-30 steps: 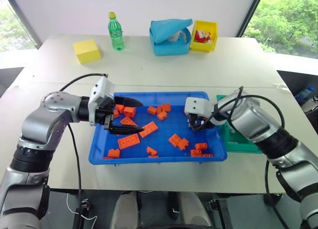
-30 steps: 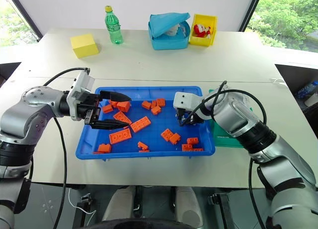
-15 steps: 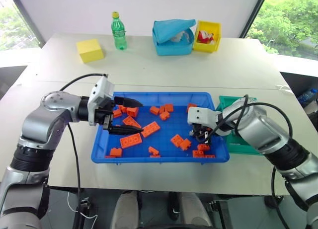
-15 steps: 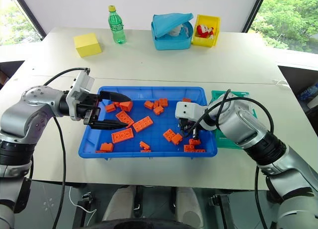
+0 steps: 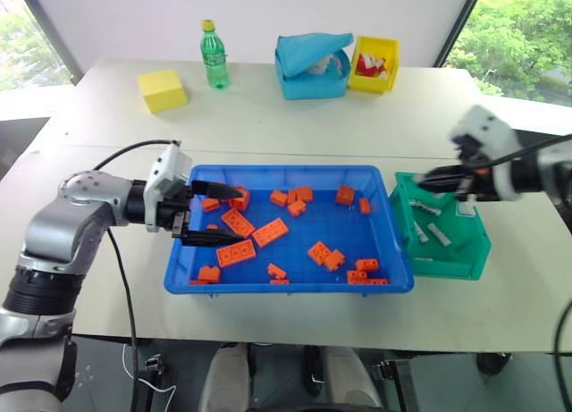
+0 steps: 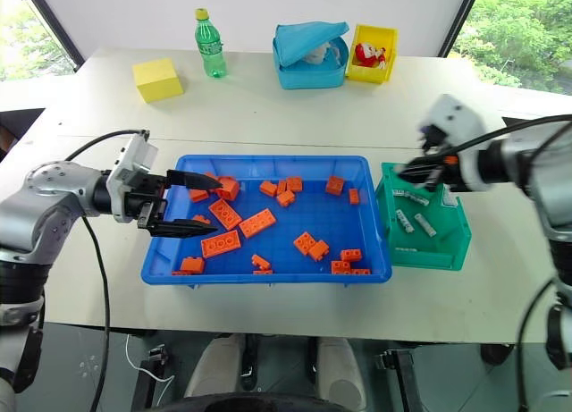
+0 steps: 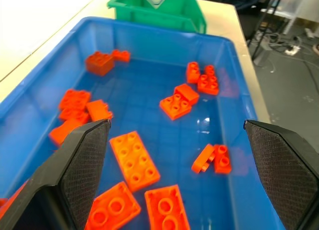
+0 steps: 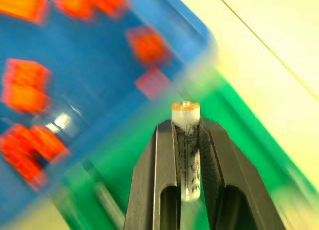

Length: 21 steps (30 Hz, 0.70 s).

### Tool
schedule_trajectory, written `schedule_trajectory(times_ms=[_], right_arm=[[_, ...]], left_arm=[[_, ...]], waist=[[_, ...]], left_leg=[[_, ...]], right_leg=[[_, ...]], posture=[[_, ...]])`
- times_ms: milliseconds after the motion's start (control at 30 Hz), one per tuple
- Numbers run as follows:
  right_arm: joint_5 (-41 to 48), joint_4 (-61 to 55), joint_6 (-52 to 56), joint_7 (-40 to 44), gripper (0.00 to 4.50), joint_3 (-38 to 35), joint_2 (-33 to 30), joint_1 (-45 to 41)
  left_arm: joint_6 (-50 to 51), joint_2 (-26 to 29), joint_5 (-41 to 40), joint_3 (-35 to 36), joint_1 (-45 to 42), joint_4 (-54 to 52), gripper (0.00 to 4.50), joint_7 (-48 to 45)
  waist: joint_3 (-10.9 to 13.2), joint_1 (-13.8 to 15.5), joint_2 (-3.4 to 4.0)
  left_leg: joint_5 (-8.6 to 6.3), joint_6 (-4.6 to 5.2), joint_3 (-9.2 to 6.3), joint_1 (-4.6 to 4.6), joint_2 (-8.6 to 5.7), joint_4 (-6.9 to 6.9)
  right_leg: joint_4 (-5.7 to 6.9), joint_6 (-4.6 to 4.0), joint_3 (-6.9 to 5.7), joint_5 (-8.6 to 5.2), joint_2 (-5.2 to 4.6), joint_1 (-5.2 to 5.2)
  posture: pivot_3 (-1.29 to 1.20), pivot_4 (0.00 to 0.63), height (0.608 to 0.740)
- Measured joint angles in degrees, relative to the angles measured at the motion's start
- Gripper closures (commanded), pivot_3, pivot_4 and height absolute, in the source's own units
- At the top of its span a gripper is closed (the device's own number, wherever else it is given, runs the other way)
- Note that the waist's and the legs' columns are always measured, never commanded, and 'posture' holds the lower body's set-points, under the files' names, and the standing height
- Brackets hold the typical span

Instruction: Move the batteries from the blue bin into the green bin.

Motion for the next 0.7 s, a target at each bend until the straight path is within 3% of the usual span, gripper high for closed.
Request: schedule_trajectory(times_ms=[33, 200, 367, 533, 700], right_arm=[[0.04, 0.06, -1.58, -0.89, 3.43, -0.69, -0.01, 2.38], [0.47, 0.19, -8.83, -3.91, 0.93, -0.99, 2.35, 8.1], [3.08, 4.13, -24.19, 0.15, 0.93, -7.74, 1.26, 12.29], [3.96, 14.03, -41.54, 9.89, 0.93, -13.99, -2.57, 19.09], [5.04, 25.08, -49.24, 17.22, 0.93, -17.87, -6.26, 20.8]], left_arm=[[-0.16, 0.0, 0.2, -0.03, -0.31, 0.7, 0.0, -0.1], [-0.8, 0.07, 0.62, 0.0, -1.28, 2.72, 0.0, -0.6], [0.54, 2.09, -0.03, 1.55, -2.29, 3.96, 0.0, -0.93], [1.77, 10.13, -0.98, 7.9, -0.57, 7.82, 0.0, -3.3], [0.39, 17.09, -0.19, 12.21, 2.7, 13.02, 0.0, -6.97]], waist=[[0.0, -0.22, 0.0], [0.06, -1.24, 0.09], [0.07, -1.0, 0.08], [0.1, -1.24, 0.1], [0.14, -1.39, 0.17]], left_leg=[[0.0, 0.0, -0.01, 0.0, 0.0, -0.02], [0.0, 0.0, 0.0, 0.01, 0.0, -0.02], [-0.01, 0.02, -0.02, -0.01, -0.01, -0.06], [-0.03, 0.05, 0.08, 0.01, -0.01, -0.06], [-0.03, 0.04, 0.09, 0.09, 0.02, -0.07]], right_leg=[[0.02, 0.01, 0.0, 0.0, 0.03, 0.0], [0.05, 0.07, 0.04, 0.01, 0.03, -0.01], [0.04, 0.13, 0.01, -0.02, 0.04, -0.02], [0.01, 0.18, 0.04, -0.02, 0.0, -0.01], [0.05, 0.09, 0.03, -0.06, 0.0, 0.0]], posture=[[0.0, 0.15, 0.736], [0.0, 0.15, 0.736], [0.0, 0.15, 0.736], [0.0, 0.15, 0.736], [0.0, 0.15, 0.736]])
